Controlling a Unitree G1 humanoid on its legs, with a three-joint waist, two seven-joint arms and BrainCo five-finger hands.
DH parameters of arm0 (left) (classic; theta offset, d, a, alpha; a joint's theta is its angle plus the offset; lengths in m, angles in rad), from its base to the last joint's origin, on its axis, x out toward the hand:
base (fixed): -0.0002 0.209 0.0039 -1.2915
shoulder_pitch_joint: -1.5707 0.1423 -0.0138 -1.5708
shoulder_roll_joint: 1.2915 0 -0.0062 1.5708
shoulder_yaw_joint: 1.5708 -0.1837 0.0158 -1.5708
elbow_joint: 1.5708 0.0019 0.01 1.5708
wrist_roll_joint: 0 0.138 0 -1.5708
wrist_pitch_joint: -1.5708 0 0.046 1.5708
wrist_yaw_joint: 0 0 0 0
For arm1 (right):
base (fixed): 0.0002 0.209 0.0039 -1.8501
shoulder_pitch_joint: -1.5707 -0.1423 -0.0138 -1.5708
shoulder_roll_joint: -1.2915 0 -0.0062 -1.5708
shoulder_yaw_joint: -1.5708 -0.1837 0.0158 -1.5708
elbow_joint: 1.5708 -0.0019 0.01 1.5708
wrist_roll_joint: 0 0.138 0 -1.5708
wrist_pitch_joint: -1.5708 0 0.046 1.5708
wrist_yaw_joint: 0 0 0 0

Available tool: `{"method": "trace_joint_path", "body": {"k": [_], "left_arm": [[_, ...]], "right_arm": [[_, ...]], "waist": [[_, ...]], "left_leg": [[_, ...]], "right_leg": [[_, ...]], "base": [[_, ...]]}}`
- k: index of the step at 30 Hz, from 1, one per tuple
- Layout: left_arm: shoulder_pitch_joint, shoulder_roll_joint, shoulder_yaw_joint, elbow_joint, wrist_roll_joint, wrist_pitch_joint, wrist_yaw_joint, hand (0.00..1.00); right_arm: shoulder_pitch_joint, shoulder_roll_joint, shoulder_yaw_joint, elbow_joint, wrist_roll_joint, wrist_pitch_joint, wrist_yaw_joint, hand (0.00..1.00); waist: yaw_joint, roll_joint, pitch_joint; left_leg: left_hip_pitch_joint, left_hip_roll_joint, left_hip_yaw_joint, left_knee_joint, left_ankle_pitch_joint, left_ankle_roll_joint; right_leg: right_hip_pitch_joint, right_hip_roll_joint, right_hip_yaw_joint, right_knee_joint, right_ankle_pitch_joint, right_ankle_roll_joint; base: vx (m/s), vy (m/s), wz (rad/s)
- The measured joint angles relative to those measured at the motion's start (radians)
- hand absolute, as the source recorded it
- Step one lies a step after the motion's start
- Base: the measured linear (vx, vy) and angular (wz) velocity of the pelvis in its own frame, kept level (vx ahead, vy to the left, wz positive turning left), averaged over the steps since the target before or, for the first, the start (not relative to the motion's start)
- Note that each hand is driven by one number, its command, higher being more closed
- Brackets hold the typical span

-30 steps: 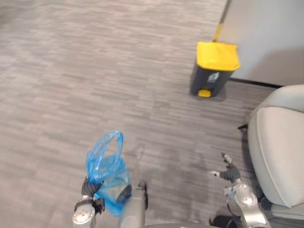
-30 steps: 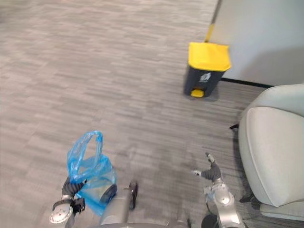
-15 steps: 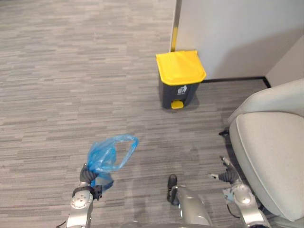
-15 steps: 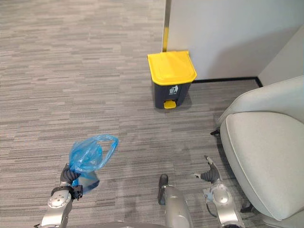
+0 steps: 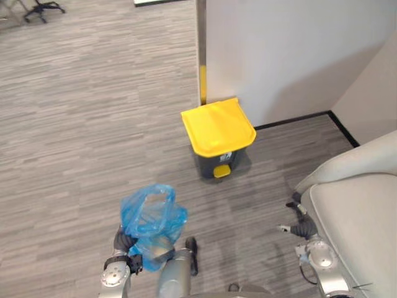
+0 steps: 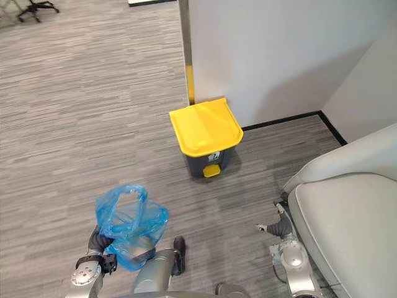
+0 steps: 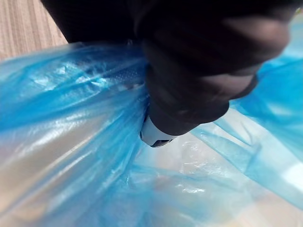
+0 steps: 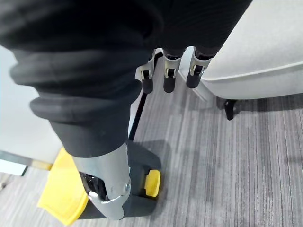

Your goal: Gather rubbish on tea table into small bin, then transfer packed bag to large trash can.

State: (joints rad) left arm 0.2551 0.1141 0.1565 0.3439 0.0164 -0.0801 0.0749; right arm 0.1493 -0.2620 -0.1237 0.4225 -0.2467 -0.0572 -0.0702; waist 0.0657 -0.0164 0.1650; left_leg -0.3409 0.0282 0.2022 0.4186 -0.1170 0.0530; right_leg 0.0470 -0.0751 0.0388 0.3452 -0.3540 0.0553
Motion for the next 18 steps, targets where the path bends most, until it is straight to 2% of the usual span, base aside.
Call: {"method": "trace_joint_path", "body": {"k": [2,3,4,5,6,8,9,10,11,12,13,15,16,17,18], "left_arm": [[0.001,-0.001,-0.002,0.000,0.000,0.007,-0.001,1.00],[0.000,0.008,-0.007,0.000,0.000,0.011,0.001,1.00],[0.000,0.016,-0.012,-0.002,-0.001,0.012,0.010,1.00],[-0.001,0.017,-0.012,-0.002,-0.001,0.012,0.016,1.00],[-0.006,0.019,-0.011,-0.007,-0.001,0.012,0.020,1.00],[-0.023,0.025,-0.012,-0.022,-0.001,0.011,0.021,1.00],[-0.039,0.026,-0.014,-0.022,-0.001,0.010,0.021,1.00],[-0.046,0.030,-0.009,-0.021,-0.001,0.007,0.022,1.00],[-0.050,0.037,-0.005,-0.020,-0.001,0.006,0.023,1.00],[-0.056,0.027,-0.005,-0.009,-0.001,0.008,0.024,1.00],[-0.056,0.016,-0.006,-0.011,-0.001,0.007,0.030,1.00],[-0.060,0.011,-0.007,-0.012,-0.001,0.005,0.033,1.00],[-0.062,0.007,-0.007,-0.013,-0.001,0.005,0.033,1.00],[-0.066,-0.014,-0.005,-0.016,-0.001,0.007,0.032,1.00],[-0.061,-0.027,-0.006,-0.024,-0.001,0.006,0.032,1.00]], "right_arm": [[0.002,0.020,0.001,0.004,0.000,0.000,0.000,0.00],[-0.003,0.031,0.007,0.005,-0.001,0.000,0.000,0.00],[-0.003,0.044,0.013,0.005,0.000,0.001,-0.001,0.00],[-0.003,0.048,0.021,0.005,0.000,0.000,0.000,0.00],[-0.004,0.056,0.024,0.000,0.000,-0.002,0.000,0.00],[-0.004,0.062,0.024,-0.008,0.000,-0.004,-0.001,0.00],[-0.003,0.058,0.022,-0.007,0.000,-0.004,-0.001,0.00],[-0.001,0.059,0.022,0.005,0.000,-0.001,-0.001,0.00],[0.007,0.059,0.021,0.008,0.000,0.000,-0.001,0.00],[0.012,0.049,0.017,0.017,0.000,-0.001,-0.002,0.00],[0.007,0.043,0.015,0.031,0.000,0.006,-0.004,0.00],[0.005,0.044,0.007,0.011,0.001,0.006,-0.006,0.00],[0.006,0.046,0.001,0.003,0.001,0.007,-0.009,0.00],[0.022,0.045,-0.009,-0.022,0.003,0.007,-0.014,0.00],[0.031,0.049,-0.020,-0.036,0.011,0.007,-0.016,0.00]], "waist": [[-0.017,-0.001,0.004],[-0.030,-0.001,0.007],[-0.046,0.003,0.009],[-0.052,0.006,0.011],[-0.052,0.009,0.013],[-0.054,0.006,0.012],[-0.056,0.006,0.013],[-0.055,-0.001,0.015],[-0.057,-0.015,0.015],[-0.060,-0.001,0.019],[-0.049,0.021,0.018],[-0.052,0.024,0.017],[-0.053,0.025,0.018],[-0.053,0.030,0.025],[-0.045,0.027,0.031]], "left_leg": [[0.081,-0.024,0.010,0.006,-0.062,0.026],[0.141,-0.037,0.006,-0.010,-0.085,0.033],[0.221,-0.039,0.001,-0.036,-0.101,0.039],[0.250,-0.039,-0.005,-0.048,-0.102,0.041],[0.300,-0.035,-0.011,-0.078,-0.102,0.041],[0.349,-0.032,-0.025,-0.109,-0.103,0.040],[0.364,-0.029,-0.043,-0.106,-0.112,0.024],[0.391,-0.031,-0.065,-0.103,-0.132,-0.009],[0.410,-0.036,-0.085,-0.081,-0.168,-0.050],[0.414,-0.025,-0.100,-0.062,-0.189,-0.059],[0.404,0.012,-0.118,-0.031,-0.188,-0.078],[0.390,0.026,-0.119,0.009,-0.164,-0.115],[0.380,0.034,-0.118,0.036,-0.154,-0.120],[0.329,0.058,-0.102,0.189,-0.114,-0.132],[0.299,0.092,-0.070,0.262,-0.132,-0.122]], "right_leg": [[-0.108,-0.036,-0.013,0.333,0.044,0.122],[-0.169,-0.051,-0.014,0.512,0.044,0.130],[-0.228,-0.051,-0.034,0.620,0.026,0.084],[-0.247,-0.052,-0.051,0.628,0.018,0.069],[-0.293,-0.050,-0.087,0.609,0.008,0.051],[-0.372,-0.048,-0.136,0.483,0.005,0.042],[-0.401,-0.041,-0.147,0.376,0.020,0.025],[-0.395,-0.018,-0.134,0.191,0.098,0.009],[-0.378,-0.008,-0.104,0.067,0.307,-0.030],[-0.364,-0.005,-0.112,0.085,0.300,-0.038],[-0.346,0.010,-0.145,0.086,0.288,-0.054],[-0.328,0.006,-0.177,0.078,0.262,-0.064],[-0.311,0.006,-0.190,0.066,0.254,-0.066],[-0.232,0.013,-0.223,0.007,0.248,-0.067],[-0.182,0.016,-0.230,-0.029,0.248,-0.068]], "base": [[0.59,0.237,-0.13],[0.62,0.196,0.08],[0.59,0.162,0.15],[0.53,0.094,0.12],[0.40,0.021,0.17],[0.40,-0.017,0.30],[0.42,-0.068,0.57],[0.52,-0.114,0.74],[0.43,-0.134,0.66],[0.41,-0.130,0.46],[0.31,-0.122,0.34],[0.32,-0.135,0.41],[0.38,-0.159,0.66],[0.29,-0.109,0.58],[0.26,-0.080,0.52]]}}
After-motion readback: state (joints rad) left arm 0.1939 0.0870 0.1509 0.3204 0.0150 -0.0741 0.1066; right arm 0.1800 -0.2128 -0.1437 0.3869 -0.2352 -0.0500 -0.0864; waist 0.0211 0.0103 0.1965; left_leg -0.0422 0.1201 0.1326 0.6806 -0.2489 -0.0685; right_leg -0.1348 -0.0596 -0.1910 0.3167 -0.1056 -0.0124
